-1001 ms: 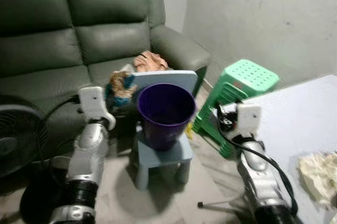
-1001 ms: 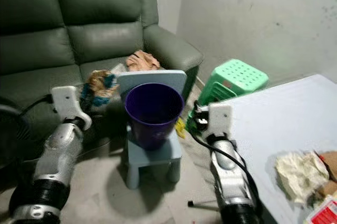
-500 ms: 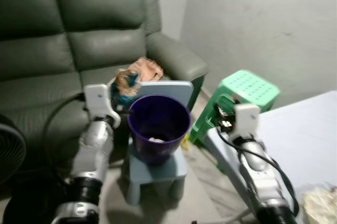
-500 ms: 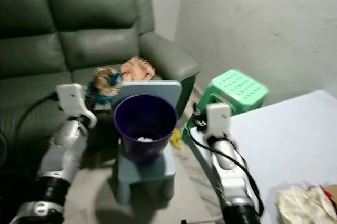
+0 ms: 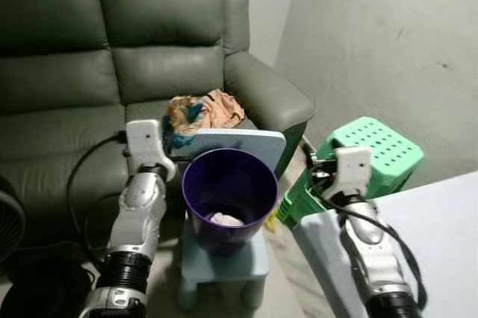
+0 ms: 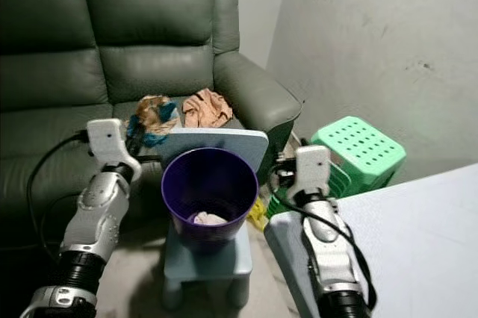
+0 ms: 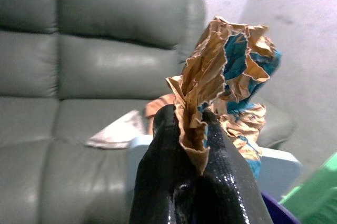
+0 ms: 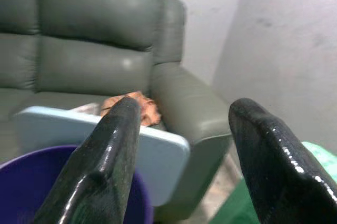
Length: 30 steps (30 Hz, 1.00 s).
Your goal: Picking trash to rubbish bin
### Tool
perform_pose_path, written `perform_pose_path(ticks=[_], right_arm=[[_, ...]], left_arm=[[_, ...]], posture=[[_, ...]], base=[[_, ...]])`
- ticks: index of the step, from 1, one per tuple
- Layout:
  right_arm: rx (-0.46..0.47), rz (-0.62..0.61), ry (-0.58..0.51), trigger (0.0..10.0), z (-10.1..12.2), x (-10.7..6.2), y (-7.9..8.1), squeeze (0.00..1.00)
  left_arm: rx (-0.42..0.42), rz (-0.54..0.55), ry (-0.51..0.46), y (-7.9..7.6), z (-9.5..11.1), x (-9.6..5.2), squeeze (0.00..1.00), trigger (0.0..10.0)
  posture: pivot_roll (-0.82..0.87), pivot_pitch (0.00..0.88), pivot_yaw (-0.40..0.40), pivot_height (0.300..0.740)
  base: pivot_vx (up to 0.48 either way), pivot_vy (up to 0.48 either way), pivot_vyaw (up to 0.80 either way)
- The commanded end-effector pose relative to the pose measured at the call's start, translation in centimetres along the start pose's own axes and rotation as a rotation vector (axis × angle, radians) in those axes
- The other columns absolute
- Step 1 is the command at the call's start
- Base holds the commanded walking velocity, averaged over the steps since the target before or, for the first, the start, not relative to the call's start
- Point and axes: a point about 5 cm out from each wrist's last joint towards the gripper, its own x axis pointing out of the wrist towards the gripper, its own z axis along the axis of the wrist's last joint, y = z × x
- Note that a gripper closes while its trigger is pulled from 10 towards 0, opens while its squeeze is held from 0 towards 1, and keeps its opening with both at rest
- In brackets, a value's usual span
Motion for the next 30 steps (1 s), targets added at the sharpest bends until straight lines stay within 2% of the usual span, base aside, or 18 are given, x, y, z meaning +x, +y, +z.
perform_pose_path(ticks=[1, 5, 6, 7, 8, 11, 20, 26, 30], right_arm=[[0.003, 0.035, 0.008, 10.0, 0.2, -0.1, -0.1, 0.0], [0.007, 0.075, 0.024, 10.0, -0.1, -0.3, 0.3, 0.0], [0.016, 0.134, 0.038, 10.0, -0.3, -0.7, 0.7, 0.0], [0.016, 0.134, 0.038, 10.0, -0.3, -0.7, 0.7, 0.0], [0.014, 0.175, 0.046, 10.0, -0.3, -1.1, 0.9, 0.0], [0.02, 0.215, 0.051, 10.0, -0.3, -1.5, 1.0, 0.0], [0.007, 0.295, 0.032, 10.0, 0.6, -2.6, 0.9, 0.0], [-0.01, 0.268, 0.017, 10.0, 1.9, -3.9, -0.5, 0.0], [0.017, 0.285, -0.009, 10.0, 3.2, -5.1, -0.2, 0.0]], left_arm=[[0.004, 0.011, 0.024, 0.2, -0.4, -0.1, 0.0, 10.0], [0.008, 0.011, 0.039, 0.6, -0.7, -0.2, 0.0, 10.0], [0.013, 0.046, 0.078, 2.1, -1.3, -0.3, 0.0, 10.0], [0.013, 0.046, 0.078, 2.1, -1.3, -0.3, 0.0, 10.0], [0.023, 0.065, 0.105, 3.3, -1.7, -0.3, 0.0, 10.0], [0.037, 0.07, 0.107, 4.2, -1.6, -0.3, 0.0, 10.0], [0.063, 0.006, 0.087, 4.0, -0.8, 0.4, 0.0, 10.0], [0.069, -0.062, 0.094, 2.8, -0.4, 1.5, 0.0, 10.0], [0.076, -0.108, 0.106, 2.2, -0.2, 2.0, 0.0, 10.0]], posture=[[0.01, 0.0, -0.115, 0.74], [0.01, 0.0, -0.115, 0.74], [0.02, 0.0, -0.12, 0.74], [0.02, 0.0, -0.12, 0.74], [0.02, 0.0, -0.127, 0.74], [0.02, 0.0, -0.136, 0.74], [0.01, 0.0, -0.154, 0.74], [-0.01, 0.0, -0.163, 0.74], [-0.05, 0.066, -0.162, 0.74]], base=[[0.0, 0.0, 0.0], [0.0, 0.0, 0.0], [0.0, 0.0, 0.0], [0.0, 0.0, 0.0], [0.0, 0.0, 0.0], [0.0, 0.0, 0.0], [0.0, 0.0, 0.0], [0.0, 0.0, 0.0], [0.0, 0.0, 0.0]])
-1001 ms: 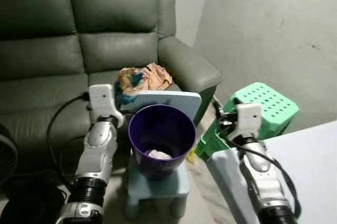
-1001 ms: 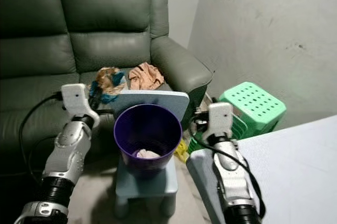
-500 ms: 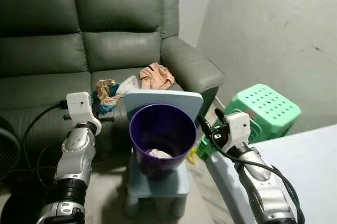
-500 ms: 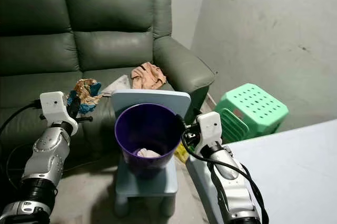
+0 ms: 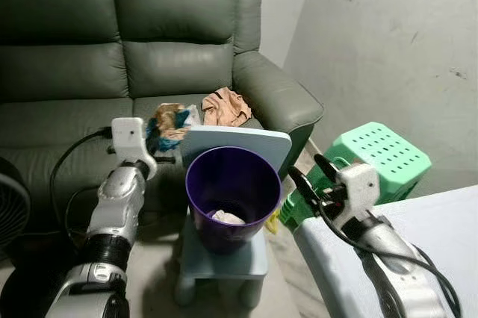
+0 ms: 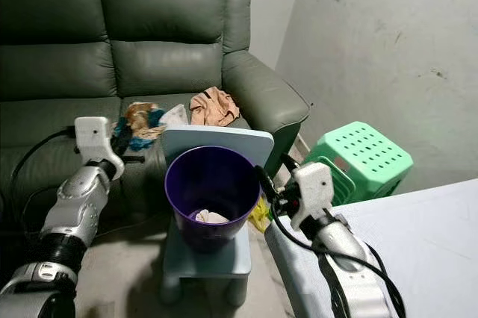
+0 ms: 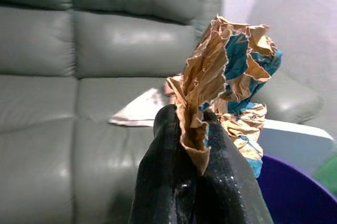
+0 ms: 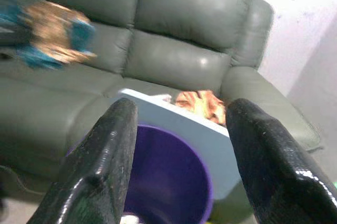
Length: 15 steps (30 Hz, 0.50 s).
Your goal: Picking trash to rubbish bin
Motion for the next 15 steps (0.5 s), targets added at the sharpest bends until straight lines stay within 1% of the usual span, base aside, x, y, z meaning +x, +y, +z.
perform_pose_path(ticks=[1, 2, 5, 6, 9, 10, 12, 13, 14, 15], right_arm=[[0.0, -0.006, -0.01, 10.0, 0.8, -0.5, -0.3, 0.0], [0.003, -0.001, -0.014, 10.0, 1.4, -1.1, -0.1, 0.0], [-0.005, 0.02, 0.011, 10.0, 1.9, -2.0, 0.5, 0.0], [-0.01, 0.021, 0.02, 10.0, 2.1, -2.3, 0.6, 0.0], [-0.031, 0.017, 0.048, 10.0, 2.8, -3.3, 0.6, 0.0], [-0.043, 0.01, 0.068, 10.0, 3.0, -3.7, 0.6, 0.0], [-0.049, 0.003, 0.08, 10.0, 3.1, -4.0, 0.6, 0.0], [-0.059, -0.013, 0.104, 10.0, 3.1, -4.5, 0.4, 0.0], [-0.06, -0.016, 0.11, 10.0, 3.1, -4.6, 0.4, 0.0], [-0.062, -0.02, 0.127, 10.0, 3.1, -5.0, 0.5, 0.0]], left_arm=[[0.017, -0.034, 0.01, -0.5, 0.0, 0.3, 0.0, 10.0], [0.017, -0.057, 0.013, -0.8, 0.1, 0.5, 0.0, 10.0], [0.027, -0.088, 0.025, -1.2, 0.0, 0.8, 0.0, 10.0], [0.017, -0.094, 0.024, -1.4, 0.0, 0.8, 0.0, 10.0], [0.015, -0.112, 0.037, -2.0, -0.2, 1.1, 0.0, 10.0], [0.017, -0.126, 0.044, -2.3, -0.3, 1.2, 0.0, 10.0], [0.019, -0.131, 0.047, -2.5, -0.3, 1.3, 0.0, 10.0], [0.01, -0.148, 0.042, -2.9, -0.2, 1.5, 0.0, 10.0], [0.005, -0.154, 0.041, -3.0, -0.1, 1.6, 0.0, 10.0], [0.007, -0.158, 0.041, -3.2, 0.0, 1.7, 0.0, 10.0]], posture=[[-0.06, 0.086, -0.164, 0.74], [-0.08, 0.12, -0.172, 0.74], [-0.1, 0.143, -0.176, 0.74], [-0.12, 0.174, -0.184, 0.74], [-0.14, 0.193, -0.19, 0.74], [-0.17, 0.217, -0.199, 0.74], [-0.17, 0.228, -0.202, 0.74], [-0.19, 0.245, -0.21, 0.74], [-0.19, 0.245, -0.21, 0.74], [-0.2, 0.263, -0.218, 0.74]], base=[[0.0, 0.0, 0.0], [0.0, 0.0, 0.0], [0.0, 0.0, 0.0], [0.0, 0.0, 0.0], [0.0, 0.0, 0.0], [0.0, 0.0, 0.0], [0.0, 0.0, 0.0], [0.0, 0.0, 0.0], [0.0, 0.0, 0.0], [0.0, 0.0, 0.0]])
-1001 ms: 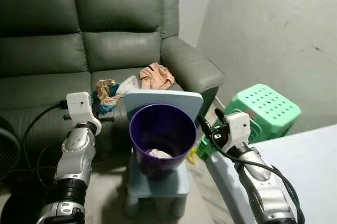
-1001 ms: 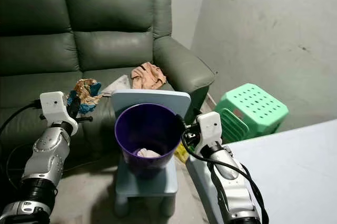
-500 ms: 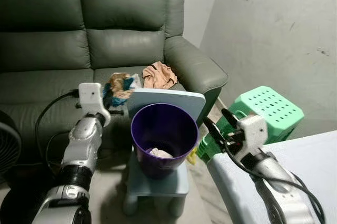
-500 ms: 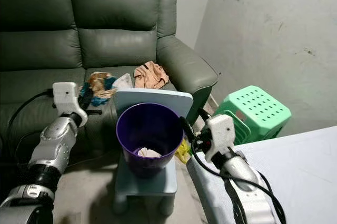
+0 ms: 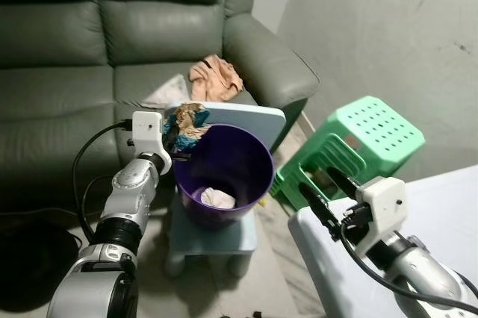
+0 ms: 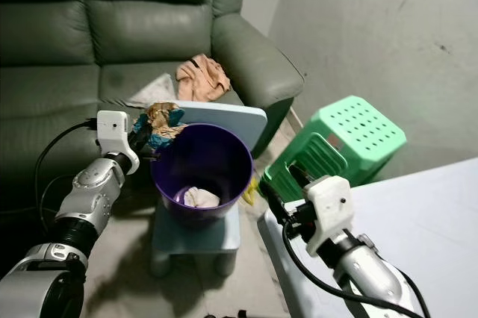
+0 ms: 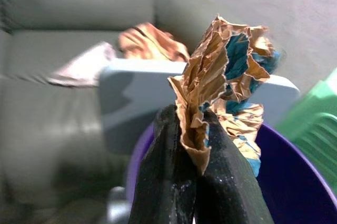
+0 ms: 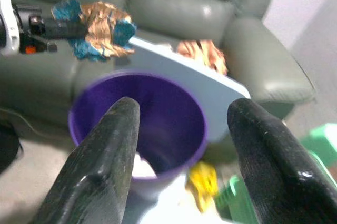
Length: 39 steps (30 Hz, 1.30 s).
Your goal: Picking trash to rubbish bin
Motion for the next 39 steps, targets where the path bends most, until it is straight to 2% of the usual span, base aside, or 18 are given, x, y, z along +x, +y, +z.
perform_pose_path(ticks=[1, 13, 28, 39], right_arm=[[-0.022, -0.035, 0.031, 10.0, 0.1, -0.8, -0.4, 0.0], [0.003, -0.038, 0.097, 10.0, 0.2, -1.8, 1.2, 0.0], [0.062, 0.129, 0.102, 10.0, 1.2, -2.4, 4.6, 0.0], [0.064, 0.132, 0.109, 10.0, 1.4, -2.4, 4.8, 0.0]], left_arm=[[0.009, -0.034, 0.003, -0.9, 0.2, 0.4, 0.0, 10.0], [0.018, -0.049, 0.006, -1.0, 0.2, 0.8, 0.0, 10.0], [0.012, -0.035, 0.0, -0.6, 0.4, 0.9, 0.0, 10.0], [-0.013, -0.044, -0.017, -0.4, 0.7, 1.0, 0.0, 10.0]], posture=[[-0.2, 0.276, -0.223, 0.74], [-0.22, 0.335, -0.253, 0.74], [-0.23, 0.342, -0.276, 0.74], [-0.23, 0.332, -0.279, 0.74]], base=[[0.0, 0.0, 0.0], [0.0, 0.0, 0.0], [0.0, 0.0, 0.0], [0.0, 0.0, 0.0]])
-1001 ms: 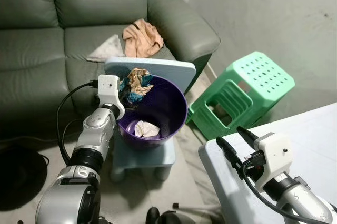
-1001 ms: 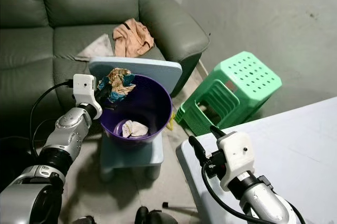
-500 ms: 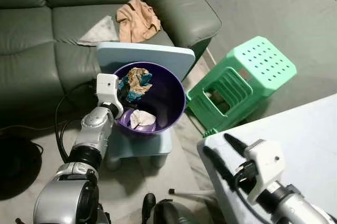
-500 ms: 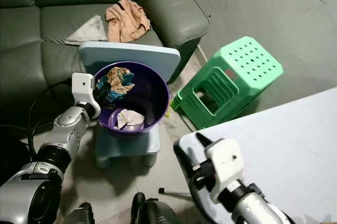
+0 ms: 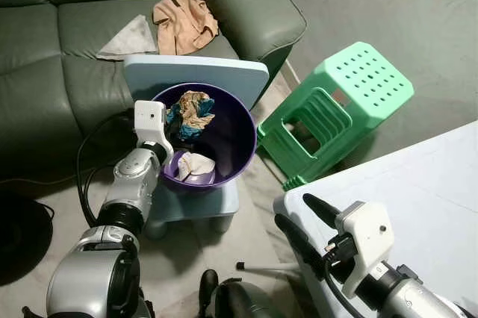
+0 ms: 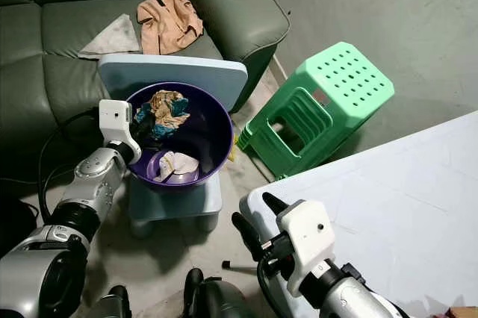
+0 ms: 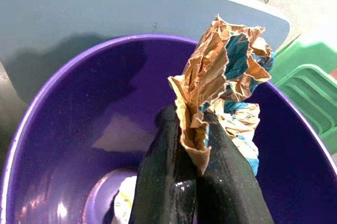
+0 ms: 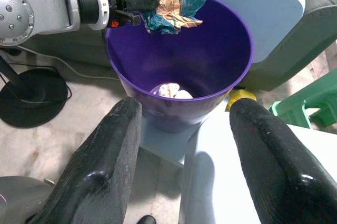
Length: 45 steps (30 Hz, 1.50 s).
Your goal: Picking trash to rubbish bin
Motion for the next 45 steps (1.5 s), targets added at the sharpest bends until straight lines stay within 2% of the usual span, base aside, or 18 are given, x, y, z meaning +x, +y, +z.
perform_pose_path(ticks=[1, 2, 24, 31, 32, 34, 39, 41, 45], right_arm=[[-0.005, -0.001, 0.019, 10.0, 0.0, -0.4, 0.1, 0.0], [-0.003, -0.004, 0.021, 10.0, 0.0, -0.4, 0.1, 0.0], [0.011, -0.01, 0.011, 10.0, 0.1, -0.1, -0.1, 0.0], [0.013, -0.009, 0.005, 10.0, 0.0, 0.2, -0.1, 0.0], [0.017, -0.014, 0.002, 10.0, 0.0, 0.3, -0.2, 0.0], [0.016, -0.025, -0.003, 10.0, -0.1, 0.5, -0.3, 0.0], [0.026, -0.093, -0.03, 10.0, -0.5, 1.7, -1.6, 0.0], [0.02, -0.121, -0.05, 10.0, -0.5, 2.3, -2.0, 0.0], [0.028, -0.174, -0.093, 10.0, -0.6, 3.6, -3.0, 0.0]], left_arm=[[-0.017, -0.023, 0.016, -0.6, -0.5, 0.1, 0.49, 10.0], [-0.04, -0.033, 0.005, -0.6, -0.4, 0.1, 1.0, 10.0], [-0.05, -0.039, -0.015, -0.4, 0.4, 0.4, 1.0, 10.0], [-0.019, -0.035, -0.016, -0.4, 0.7, 0.5, 1.0, 10.0], [-0.007, -0.039, -0.028, -0.5, 1.0, 0.6, 0.03, 10.0], [-0.01, -0.037, -0.04, -0.4, 1.2, 0.6, 0.0, 10.0], [-0.018, -0.014, -0.064, -0.6, 1.1, 0.3, 0.0, 10.0], [0.005, -0.016, -0.084, -1.1, 1.1, 0.1, 0.0, 10.0], [-0.009, -0.007, -0.136, -1.9, 1.6, -0.5, 0.0, 10.0]], posture=[[-0.23, 0.332, -0.279, 0.74], [-0.23, 0.331, -0.28, 0.74], [-0.22, 0.325, -0.278, 0.74], [-0.21, 0.315, -0.272, 0.74], [-0.2, 0.31, -0.271, 0.74], [-0.19, 0.304, -0.264, 0.74], [-0.14, 0.27, -0.236, 0.74], [-0.12, 0.258, -0.228, 0.74], [-0.06, 0.21, -0.204, 0.74]], base=[[0.0, 0.0, 0.0], [0.0, 0.0, 0.0], [0.0, 0.0, 0.0], [0.0, 0.0, 0.0], [0.0, 0.0, 0.0], [0.0, 0.0, 0.0], [0.0, 0.0, 0.0], [0.0, 0.0, 0.0], [0.0, 0.0, 0.0]])
